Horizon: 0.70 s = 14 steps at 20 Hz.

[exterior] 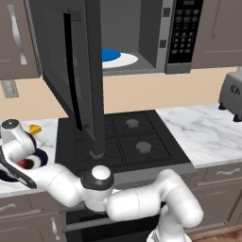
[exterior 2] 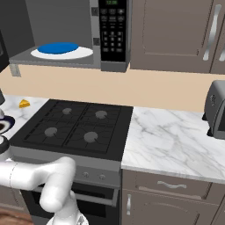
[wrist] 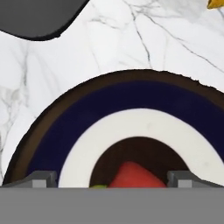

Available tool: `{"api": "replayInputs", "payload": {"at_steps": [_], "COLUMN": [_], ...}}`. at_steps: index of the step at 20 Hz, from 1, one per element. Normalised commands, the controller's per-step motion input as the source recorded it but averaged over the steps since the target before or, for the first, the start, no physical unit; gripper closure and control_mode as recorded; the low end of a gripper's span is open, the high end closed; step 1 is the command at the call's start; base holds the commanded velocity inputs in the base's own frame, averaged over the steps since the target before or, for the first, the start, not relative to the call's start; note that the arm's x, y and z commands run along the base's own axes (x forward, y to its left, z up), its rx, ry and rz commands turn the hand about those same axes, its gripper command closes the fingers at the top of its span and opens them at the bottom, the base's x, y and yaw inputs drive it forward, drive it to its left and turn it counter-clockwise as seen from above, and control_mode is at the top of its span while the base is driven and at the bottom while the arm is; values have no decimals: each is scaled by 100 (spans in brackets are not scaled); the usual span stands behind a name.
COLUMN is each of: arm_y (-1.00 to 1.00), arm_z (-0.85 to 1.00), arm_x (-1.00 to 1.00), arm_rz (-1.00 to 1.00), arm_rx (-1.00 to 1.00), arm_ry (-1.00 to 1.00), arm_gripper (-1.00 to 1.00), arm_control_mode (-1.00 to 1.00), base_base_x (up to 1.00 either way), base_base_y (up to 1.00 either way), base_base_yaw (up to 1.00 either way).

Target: Pick the bell pepper from the counter and place it in the microwave. Then turn on the microwave.

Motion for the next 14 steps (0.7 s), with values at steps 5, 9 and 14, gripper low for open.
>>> {"api": "replayInputs", "payload": {"at_steps": [5,9,14], "arm_y": [7,3,0], "arm_z": [-12,-10,-7], "arm_x": [-11,-19,-19], "arm_rz": [0,0,0], "arm_rx": [-3,-5,-3], "arm_ry": [0,0,-1], "arm_gripper": [-100,-100,-100], "arm_control_mode": [-100,-100,-100], "base_base_x": [0,0,0], "base_base_y": [0,0,0], "base_base_yaw": [0,0,0]}}
